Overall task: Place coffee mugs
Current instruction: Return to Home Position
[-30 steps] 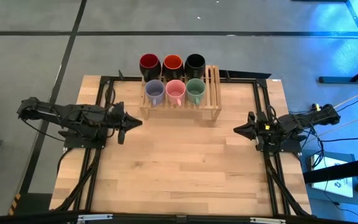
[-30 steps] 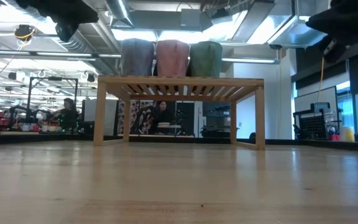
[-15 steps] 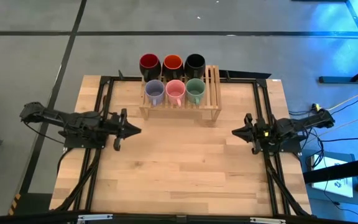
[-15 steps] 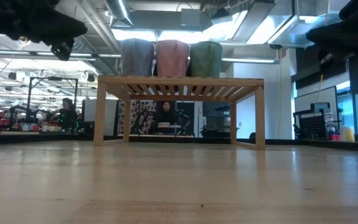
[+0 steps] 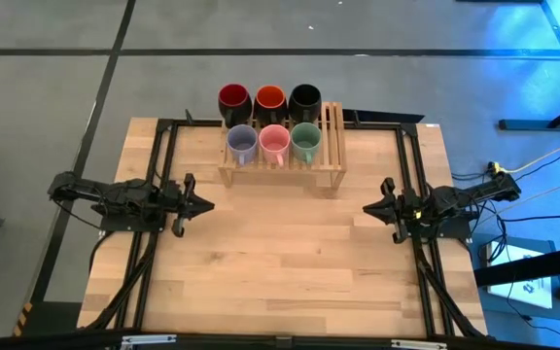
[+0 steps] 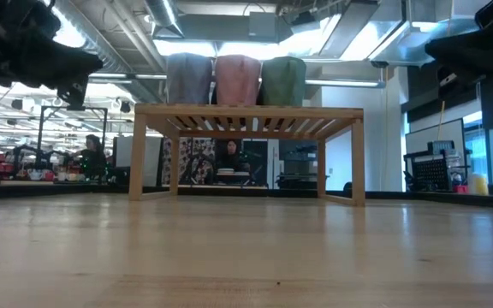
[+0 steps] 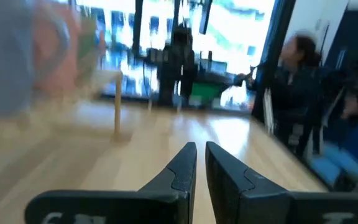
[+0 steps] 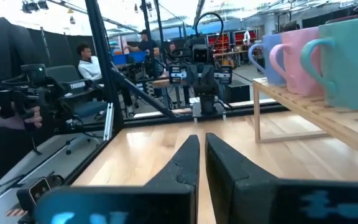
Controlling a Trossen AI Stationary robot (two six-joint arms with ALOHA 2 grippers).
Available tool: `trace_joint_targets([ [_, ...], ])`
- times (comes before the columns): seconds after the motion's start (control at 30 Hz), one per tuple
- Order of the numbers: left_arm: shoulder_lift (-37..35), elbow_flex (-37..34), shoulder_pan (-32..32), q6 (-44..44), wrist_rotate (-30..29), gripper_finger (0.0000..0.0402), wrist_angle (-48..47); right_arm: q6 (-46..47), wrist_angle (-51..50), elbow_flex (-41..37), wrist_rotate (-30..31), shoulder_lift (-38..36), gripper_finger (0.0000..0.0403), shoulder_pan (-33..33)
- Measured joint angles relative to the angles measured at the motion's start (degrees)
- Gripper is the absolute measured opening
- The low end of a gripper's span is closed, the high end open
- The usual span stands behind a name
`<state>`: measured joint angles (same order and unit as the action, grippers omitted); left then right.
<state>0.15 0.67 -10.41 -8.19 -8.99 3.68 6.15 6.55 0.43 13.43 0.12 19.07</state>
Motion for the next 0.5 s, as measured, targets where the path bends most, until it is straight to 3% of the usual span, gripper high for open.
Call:
trace_joint_targets([
  [0.23,0.0,-0.2,0.4,2.0,-0.9,0.003,-1.3,0.0,-1.0,0.0,0.3,0.0,0.0014,0.0],
  [0.5,0.8,-0.2,0.4,2.4,-1.2,0.003,-1.4,4.0,-0.7,0.0,5.0,0.2,0.0014,0.0],
])
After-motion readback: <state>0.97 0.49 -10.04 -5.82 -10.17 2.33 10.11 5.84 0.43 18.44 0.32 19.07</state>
